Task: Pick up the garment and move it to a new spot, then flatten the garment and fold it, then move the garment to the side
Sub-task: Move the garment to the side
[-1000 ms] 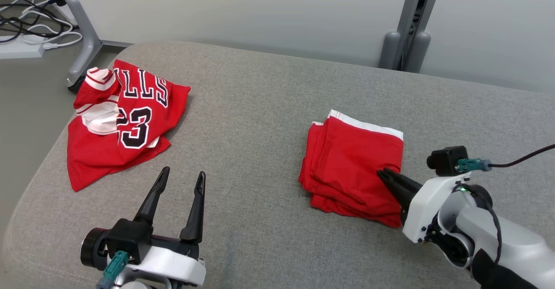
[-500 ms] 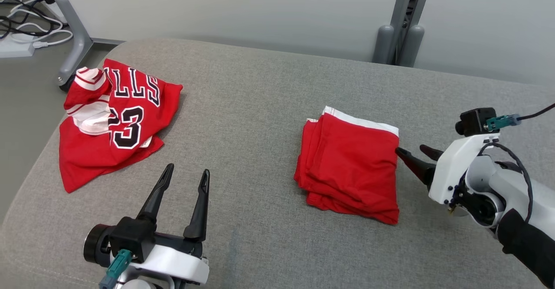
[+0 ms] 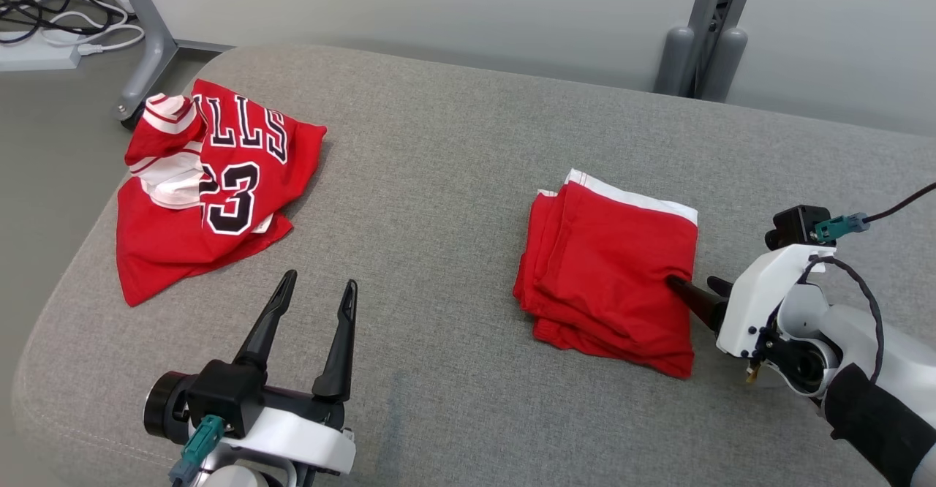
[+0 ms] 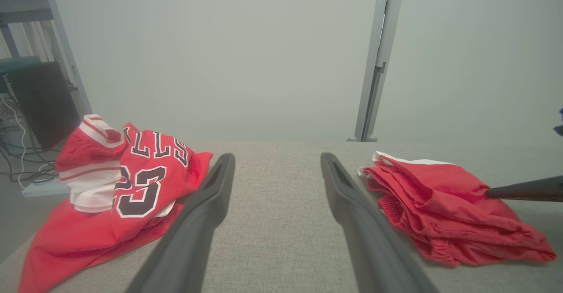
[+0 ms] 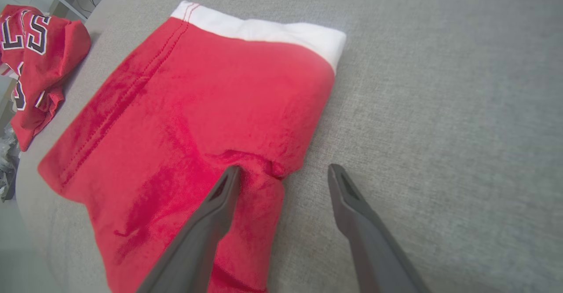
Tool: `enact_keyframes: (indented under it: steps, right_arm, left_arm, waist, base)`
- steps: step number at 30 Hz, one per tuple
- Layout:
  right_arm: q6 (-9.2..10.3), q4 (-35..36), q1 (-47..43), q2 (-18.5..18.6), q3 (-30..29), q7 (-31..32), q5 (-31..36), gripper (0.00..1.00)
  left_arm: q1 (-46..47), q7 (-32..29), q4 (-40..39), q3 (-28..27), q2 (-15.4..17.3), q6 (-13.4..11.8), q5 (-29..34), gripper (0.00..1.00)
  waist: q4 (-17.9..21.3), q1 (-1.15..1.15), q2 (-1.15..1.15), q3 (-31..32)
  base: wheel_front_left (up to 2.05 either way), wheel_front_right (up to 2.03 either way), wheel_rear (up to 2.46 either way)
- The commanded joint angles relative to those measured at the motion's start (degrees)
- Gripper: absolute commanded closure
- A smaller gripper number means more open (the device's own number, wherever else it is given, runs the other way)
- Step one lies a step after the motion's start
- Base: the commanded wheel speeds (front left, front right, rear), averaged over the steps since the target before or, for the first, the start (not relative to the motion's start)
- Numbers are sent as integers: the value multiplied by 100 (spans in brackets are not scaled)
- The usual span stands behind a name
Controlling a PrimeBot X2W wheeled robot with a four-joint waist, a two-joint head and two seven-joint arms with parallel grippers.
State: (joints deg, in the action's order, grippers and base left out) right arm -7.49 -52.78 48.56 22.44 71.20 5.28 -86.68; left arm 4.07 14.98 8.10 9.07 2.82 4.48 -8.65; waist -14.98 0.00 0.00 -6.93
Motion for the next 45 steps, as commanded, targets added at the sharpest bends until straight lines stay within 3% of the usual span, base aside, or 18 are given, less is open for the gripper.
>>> enact_keyframes:
  steps: [1, 11, 12, 13, 14, 15, 16, 17, 32, 45]
  right_arm:
    - [0, -54, -86, -23, -31, -39, -58, 0]
    - [0, -289, -90, -319, -178, -111, -258, 0]
    - [0, -293, -83, -348, -190, -114, -263, 7]
    - [0, -296, -79, -374, -196, -118, -270, 26]
    - [0, -302, -72, -389, -200, -127, -272, 53]
    - [0, -300, -66, -390, -206, -125, -272, 62]
    - [0, -287, -59, -387, -205, -143, -260, 89]
    - [0, -277, -53, -388, -200, -163, -237, 100]
    - [0, 296, 174, 27, -2, -208, 190, 100]
    - [0, 337, 782, 728, 165, 83, 856, 100]
  left_arm:
    - [104, 16, 0, -15, 18, 14, -14, 0]
    - [162, 16, 11, 10, 17, 37, -47, 0]
    - [177, 16, 10, 15, 18, 38, -54, 0]
    - [190, 16, 14, 21, 18, 39, -58, 0]
    - [196, 16, 18, 26, 18, 38, -62, 0]
    - [200, 16, 23, 29, 18, 36, -52, 0]
    - [203, 16, 27, 31, 18, 33, -49, 0]
    - [206, 16, 31, 27, 18, 28, -51, 0]
    - [134, 16, -3, -99, 18, 37, 44, 0]
    - [252, 16, -102, -173, 20, 118, 222, 0]
  waist:
    - [-26, 0, 0, -27]
    - [-83, 0, 0, -157]
    - [-88, 0, 0, -168]
    - [-92, 0, 0, -179]
    - [-96, 0, 0, -186]
    - [-99, 0, 0, -192]
    - [-100, 0, 0, -197]
    - [-97, 0, 0, -198]
    - [428, 0, 0, -115]
    - [960, 0, 0, -275]
  base:
    - [0, 0, 0]
    - [0, 0, 0]
    - [0, 0, 0]
    - [0, 0, 0]
    - [0, 0, 0]
    - [0, 0, 0]
    - [0, 0, 0]
    - [0, 0, 0]
    - [0, 0, 0]
    - [0, 0, 0]
